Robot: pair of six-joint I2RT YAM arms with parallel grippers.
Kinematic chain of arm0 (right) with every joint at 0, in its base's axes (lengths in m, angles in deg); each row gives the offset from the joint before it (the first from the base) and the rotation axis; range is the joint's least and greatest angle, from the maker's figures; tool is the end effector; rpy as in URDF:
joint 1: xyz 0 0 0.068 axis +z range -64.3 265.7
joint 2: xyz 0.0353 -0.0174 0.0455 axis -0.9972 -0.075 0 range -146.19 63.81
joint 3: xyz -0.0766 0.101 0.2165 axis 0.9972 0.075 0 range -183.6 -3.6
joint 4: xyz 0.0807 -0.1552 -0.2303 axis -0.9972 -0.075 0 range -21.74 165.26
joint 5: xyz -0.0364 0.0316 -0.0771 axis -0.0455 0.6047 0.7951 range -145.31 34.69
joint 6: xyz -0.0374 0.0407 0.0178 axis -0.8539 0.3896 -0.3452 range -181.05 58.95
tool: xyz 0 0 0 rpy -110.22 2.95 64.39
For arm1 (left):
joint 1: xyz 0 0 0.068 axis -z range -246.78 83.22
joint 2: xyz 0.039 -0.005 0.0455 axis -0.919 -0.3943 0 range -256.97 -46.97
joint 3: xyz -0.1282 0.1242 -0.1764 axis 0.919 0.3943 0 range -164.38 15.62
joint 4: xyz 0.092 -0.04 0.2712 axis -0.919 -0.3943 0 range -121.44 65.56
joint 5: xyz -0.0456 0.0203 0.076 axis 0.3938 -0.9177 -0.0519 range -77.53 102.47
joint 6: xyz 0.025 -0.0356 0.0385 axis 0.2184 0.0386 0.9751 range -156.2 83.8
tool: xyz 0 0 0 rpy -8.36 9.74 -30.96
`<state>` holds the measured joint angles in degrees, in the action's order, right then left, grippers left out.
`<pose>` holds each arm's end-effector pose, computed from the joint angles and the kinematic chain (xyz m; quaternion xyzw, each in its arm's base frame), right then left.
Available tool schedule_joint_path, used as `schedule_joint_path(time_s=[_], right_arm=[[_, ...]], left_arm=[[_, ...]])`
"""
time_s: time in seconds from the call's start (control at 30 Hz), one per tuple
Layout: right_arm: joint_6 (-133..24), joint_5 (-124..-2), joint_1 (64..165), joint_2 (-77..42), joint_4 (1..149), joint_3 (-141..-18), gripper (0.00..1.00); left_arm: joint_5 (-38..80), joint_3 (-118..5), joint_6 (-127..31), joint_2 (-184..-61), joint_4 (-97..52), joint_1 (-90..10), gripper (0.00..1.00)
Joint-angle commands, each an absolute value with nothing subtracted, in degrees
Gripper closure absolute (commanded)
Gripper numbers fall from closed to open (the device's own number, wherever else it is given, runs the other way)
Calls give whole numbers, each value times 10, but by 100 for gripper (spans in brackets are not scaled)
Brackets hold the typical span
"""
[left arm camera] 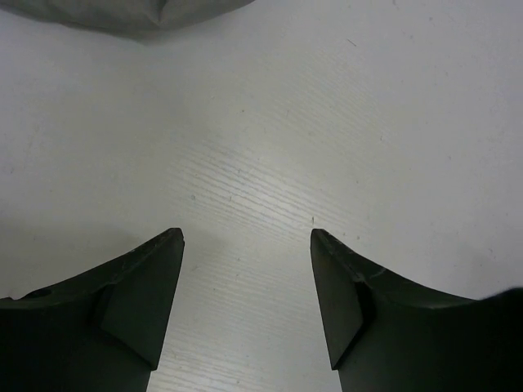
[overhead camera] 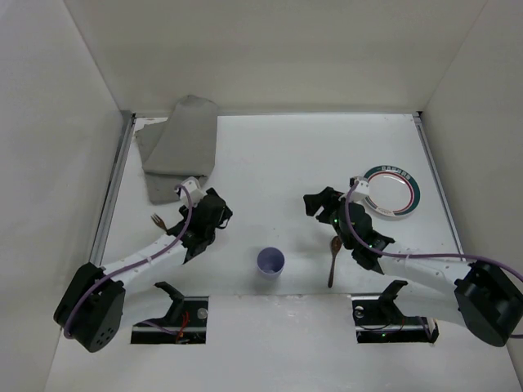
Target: Set the dinner table for one person
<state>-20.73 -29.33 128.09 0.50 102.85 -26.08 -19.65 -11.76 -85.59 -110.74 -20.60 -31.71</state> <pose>0.2095 0.1665 0.1696 0.1257 0.7662 0.2675 0.5706 0.2270 -0.1325 0.1567 -0.2369 0.8196 -0.1307 0.5051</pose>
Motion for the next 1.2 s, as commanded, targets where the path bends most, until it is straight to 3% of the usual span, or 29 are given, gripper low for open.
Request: schedule_joint_path(time_s=[0.0, 0.27, 0.33, 0.47, 0.53, 0.63, 0.77, 0.83, 1.17], right_arm=[[-208, -287, 1280, 4, 1063, -264, 29], [-208, -289, 1281, -4, 1063, -266, 29], [-206, -293, 1278, -5, 1063, -266, 36], [-211, -304, 1281, -7, 1059, -273, 76], [-214, -304, 1281, -12, 1053, -279, 81], [-214, -305, 1280, -15, 1052, -279, 76], [-217, -301, 1281, -13, 1059, -277, 46], [-217, -301, 1280, -11, 1059, -275, 39], [-219, -312, 1285, -34, 1059, -286, 36]], left_arm=[[-195, -134, -853, -1096, -178, -330, 38], [-199, -153, -842, -1096, -150, -362, 39], [-198, -176, -808, -1118, -132, -383, 45], [-194, -271, -710, -1209, -108, -414, 65], [-188, -333, -665, -1274, -99, -423, 65], [-178, -433, -602, -1375, -117, -433, 59], [-189, -561, -548, -1513, -163, -442, 49], [-208, -609, -529, -1565, -181, -449, 49], [-244, -712, -451, -1697, -198, -484, 46]])
